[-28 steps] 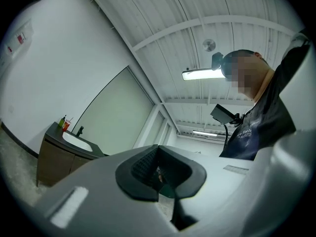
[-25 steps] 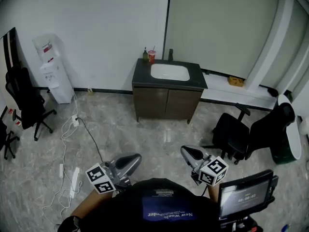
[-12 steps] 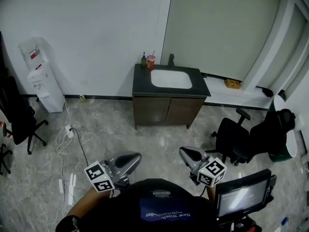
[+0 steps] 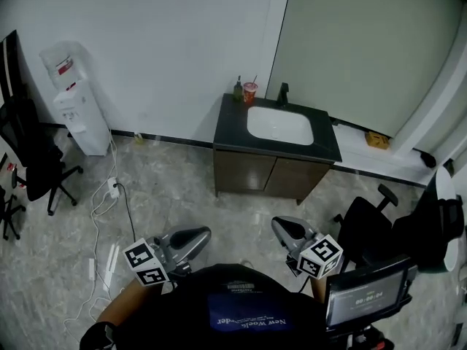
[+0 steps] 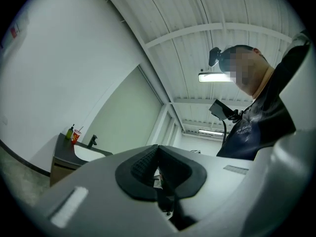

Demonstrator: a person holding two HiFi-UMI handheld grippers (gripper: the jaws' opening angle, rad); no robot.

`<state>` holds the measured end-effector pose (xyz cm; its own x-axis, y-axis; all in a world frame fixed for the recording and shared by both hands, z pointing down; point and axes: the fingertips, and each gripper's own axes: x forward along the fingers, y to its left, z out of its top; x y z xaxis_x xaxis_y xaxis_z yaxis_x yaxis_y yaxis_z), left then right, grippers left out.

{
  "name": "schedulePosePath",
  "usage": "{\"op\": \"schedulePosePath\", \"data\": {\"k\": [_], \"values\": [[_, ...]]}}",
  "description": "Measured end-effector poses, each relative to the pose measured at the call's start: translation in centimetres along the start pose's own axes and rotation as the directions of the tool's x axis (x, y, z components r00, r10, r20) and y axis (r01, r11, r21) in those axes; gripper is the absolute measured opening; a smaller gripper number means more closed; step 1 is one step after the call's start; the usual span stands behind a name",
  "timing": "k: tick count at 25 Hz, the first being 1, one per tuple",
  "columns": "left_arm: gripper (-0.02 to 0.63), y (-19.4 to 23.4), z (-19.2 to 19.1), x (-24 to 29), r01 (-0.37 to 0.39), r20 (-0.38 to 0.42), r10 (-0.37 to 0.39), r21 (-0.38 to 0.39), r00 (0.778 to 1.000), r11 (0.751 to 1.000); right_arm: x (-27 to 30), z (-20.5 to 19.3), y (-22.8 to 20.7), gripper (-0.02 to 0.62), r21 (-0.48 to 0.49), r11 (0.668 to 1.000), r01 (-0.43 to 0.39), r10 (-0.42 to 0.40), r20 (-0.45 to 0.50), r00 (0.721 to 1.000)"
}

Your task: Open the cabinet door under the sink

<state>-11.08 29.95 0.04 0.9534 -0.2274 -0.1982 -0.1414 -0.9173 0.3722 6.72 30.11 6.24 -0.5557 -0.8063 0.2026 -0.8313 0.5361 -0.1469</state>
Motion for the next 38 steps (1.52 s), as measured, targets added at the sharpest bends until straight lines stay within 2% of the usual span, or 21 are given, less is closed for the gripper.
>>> {"op": "schedulePosePath", "data": {"k": [2,6,10,14,19,22,26,30,34,38], "values": [[0.0,1.4,0.4,2.2,-0.033,0.012,0.033,0.013,0.999,0.999,1.2,0.4,-2.9,0.002,-0.006,0.999,-0.033,0.033,-0.005,0.999],[0.0,2.0,0.2,4.7,-0.079,0.033,0.078,0.036,0.996,0.996,2.3,1.0,-5.8,0.002,-0.049,0.994,-0.101,0.101,-0.01,0.995],[0.0,5.8,0.6,11.7,-0.128,0.027,0.127,0.026,0.991,0.991,4.2,2.4,-13.3,0.002,-0.06,0.986,-0.153,0.152,-0.025,0.988],[0.0,8.1,0.0,14.9,-0.148,0.001,0.148,0.023,0.989,0.989,6.2,1.7,-17.5,0.002,-0.054,0.984,-0.172,0.17,-0.051,0.984],[0.0,12.7,0.0,15.8,-0.172,-0.024,0.172,-0.009,0.985,0.985,10.0,-0.2,-20.2,0.002,-0.036,0.983,-0.179,0.175,-0.098,0.98],[0.0,16.7,0.2,16.2,-0.146,-0.028,0.145,-0.043,0.989,0.988,13.2,-1.5,-21.6,0.002,-0.046,0.987,-0.155,0.147,-0.137,0.98],[0.0,23.0,2.5,17.4,-0.063,-0.009,0.062,-0.085,0.998,0.994,18.3,-2.3,-23.6,0.002,-0.066,0.994,-0.09,0.077,-0.186,0.98],[0.0,29.3,3.7,18.1,0.02,-0.085,-0.029,-0.104,0.996,0.994,21.6,-3.1,-24.9,0.003,-0.078,0.997,-0.006,-0.015,-0.259,0.966],[0.0,35.3,2.8,19.6,0.074,-0.17,-0.092,-0.108,0.981,0.991,25.9,-3.6,-27.9,0.003,-0.099,0.994,0.043,-0.071,-0.303,0.95],[0.0,37.9,-1.0,20.4,0.058,-0.225,-0.097,-0.172,0.97,0.983,27.4,-5.8,-28.6,0.004,-0.1,0.995,0.005,-0.042,-0.373,0.927]]}}
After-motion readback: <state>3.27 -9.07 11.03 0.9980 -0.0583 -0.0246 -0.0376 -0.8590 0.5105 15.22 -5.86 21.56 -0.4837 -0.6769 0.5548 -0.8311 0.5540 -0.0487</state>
